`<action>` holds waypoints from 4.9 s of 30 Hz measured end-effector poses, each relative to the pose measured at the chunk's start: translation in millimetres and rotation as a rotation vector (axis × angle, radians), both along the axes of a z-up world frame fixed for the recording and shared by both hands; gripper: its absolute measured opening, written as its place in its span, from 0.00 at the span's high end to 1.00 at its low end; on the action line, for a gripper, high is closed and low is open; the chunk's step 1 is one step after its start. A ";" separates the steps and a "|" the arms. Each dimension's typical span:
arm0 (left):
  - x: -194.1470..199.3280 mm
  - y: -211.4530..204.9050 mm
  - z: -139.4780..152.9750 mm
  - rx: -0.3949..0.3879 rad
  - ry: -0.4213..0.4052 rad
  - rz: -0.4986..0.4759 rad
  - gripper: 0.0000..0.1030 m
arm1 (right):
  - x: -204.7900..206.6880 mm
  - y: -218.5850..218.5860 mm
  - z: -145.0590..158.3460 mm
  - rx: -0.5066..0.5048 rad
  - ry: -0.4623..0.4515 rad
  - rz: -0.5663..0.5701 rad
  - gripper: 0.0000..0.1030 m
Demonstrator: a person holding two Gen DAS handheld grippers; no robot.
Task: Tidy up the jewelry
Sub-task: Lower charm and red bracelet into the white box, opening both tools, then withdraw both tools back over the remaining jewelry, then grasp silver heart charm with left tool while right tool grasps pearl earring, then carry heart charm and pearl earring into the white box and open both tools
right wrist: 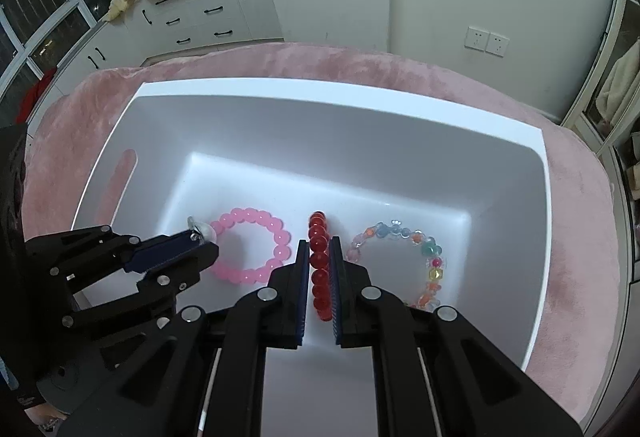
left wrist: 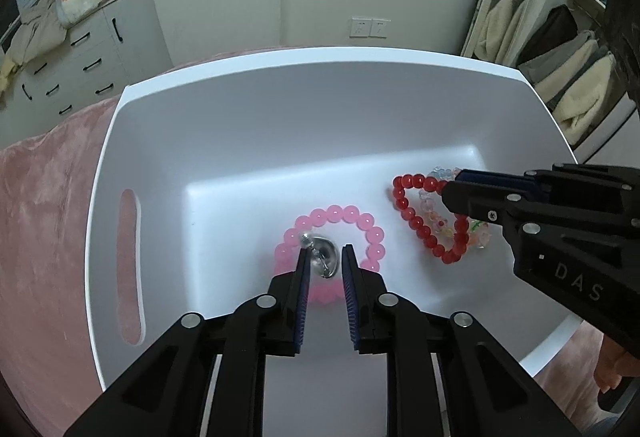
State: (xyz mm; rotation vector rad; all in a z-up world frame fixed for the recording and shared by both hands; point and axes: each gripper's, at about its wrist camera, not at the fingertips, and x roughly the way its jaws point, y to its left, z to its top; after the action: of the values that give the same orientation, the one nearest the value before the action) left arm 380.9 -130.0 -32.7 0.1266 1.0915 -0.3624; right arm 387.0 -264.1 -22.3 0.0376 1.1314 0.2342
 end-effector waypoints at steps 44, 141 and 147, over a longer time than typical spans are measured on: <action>-246.2 108.0 111.3 -0.087 -0.431 0.012 0.06 | -220.8 11.0 105.6 0.125 -0.528 0.093 0.05; -221.6 103.5 27.7 -0.050 -0.219 -0.039 0.71 | -251.0 27.1 31.0 0.149 -0.397 0.231 0.87; -204.1 86.2 62.7 -0.098 -0.264 -0.073 0.71 | -225.6 -1.7 57.6 0.185 -0.440 0.164 0.87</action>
State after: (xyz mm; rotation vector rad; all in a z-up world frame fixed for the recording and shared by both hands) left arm 176.8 -43.8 30.0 0.1237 0.8080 -0.4503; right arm 161.5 -265.8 35.4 0.0542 0.6725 0.4689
